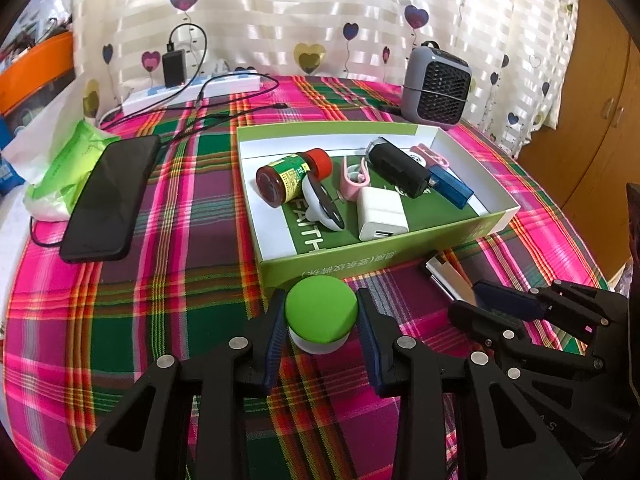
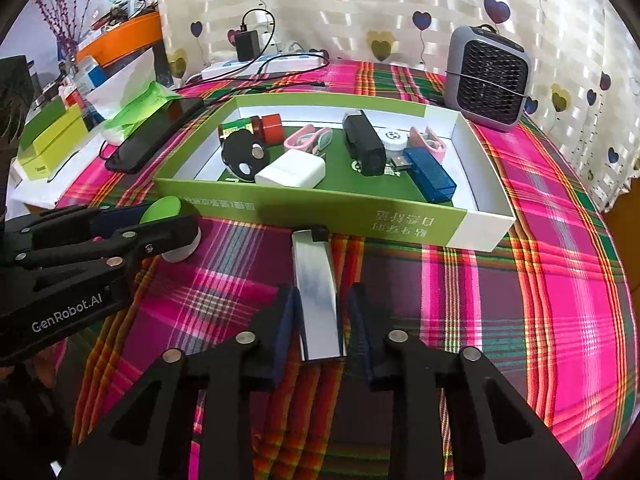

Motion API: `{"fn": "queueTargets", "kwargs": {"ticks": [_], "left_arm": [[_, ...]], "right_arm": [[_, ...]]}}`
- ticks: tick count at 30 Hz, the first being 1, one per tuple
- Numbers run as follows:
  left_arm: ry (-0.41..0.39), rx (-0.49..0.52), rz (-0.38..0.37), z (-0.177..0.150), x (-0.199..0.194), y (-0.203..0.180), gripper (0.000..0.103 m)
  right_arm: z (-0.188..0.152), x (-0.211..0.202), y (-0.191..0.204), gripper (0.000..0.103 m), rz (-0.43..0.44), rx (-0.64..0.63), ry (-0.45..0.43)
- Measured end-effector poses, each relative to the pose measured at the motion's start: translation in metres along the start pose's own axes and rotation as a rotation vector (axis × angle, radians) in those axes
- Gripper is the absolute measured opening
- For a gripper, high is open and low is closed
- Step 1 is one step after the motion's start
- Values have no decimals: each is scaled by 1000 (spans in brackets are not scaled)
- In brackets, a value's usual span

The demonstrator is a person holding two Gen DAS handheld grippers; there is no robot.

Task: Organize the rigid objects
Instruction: 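Close the left tool on the green lid while the right tool grasps the silver tube, then lift the green lid and silver tube and carry both toward the box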

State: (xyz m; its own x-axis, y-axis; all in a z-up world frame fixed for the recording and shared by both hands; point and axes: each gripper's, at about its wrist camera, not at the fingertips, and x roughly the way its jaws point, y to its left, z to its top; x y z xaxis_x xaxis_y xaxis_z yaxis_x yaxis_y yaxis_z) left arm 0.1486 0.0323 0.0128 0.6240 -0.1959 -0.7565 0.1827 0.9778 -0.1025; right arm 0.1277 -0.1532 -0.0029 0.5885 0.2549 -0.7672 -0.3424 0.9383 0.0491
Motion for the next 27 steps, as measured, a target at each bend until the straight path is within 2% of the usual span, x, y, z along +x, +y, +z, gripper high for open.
{"fn": "queueTargets", "kwargs": {"ticks": [27], "left_arm": [[-1, 0, 0, 0, 1, 0, 32]], "right_arm": [[0, -1, 0, 24, 8, 4, -1]]}}
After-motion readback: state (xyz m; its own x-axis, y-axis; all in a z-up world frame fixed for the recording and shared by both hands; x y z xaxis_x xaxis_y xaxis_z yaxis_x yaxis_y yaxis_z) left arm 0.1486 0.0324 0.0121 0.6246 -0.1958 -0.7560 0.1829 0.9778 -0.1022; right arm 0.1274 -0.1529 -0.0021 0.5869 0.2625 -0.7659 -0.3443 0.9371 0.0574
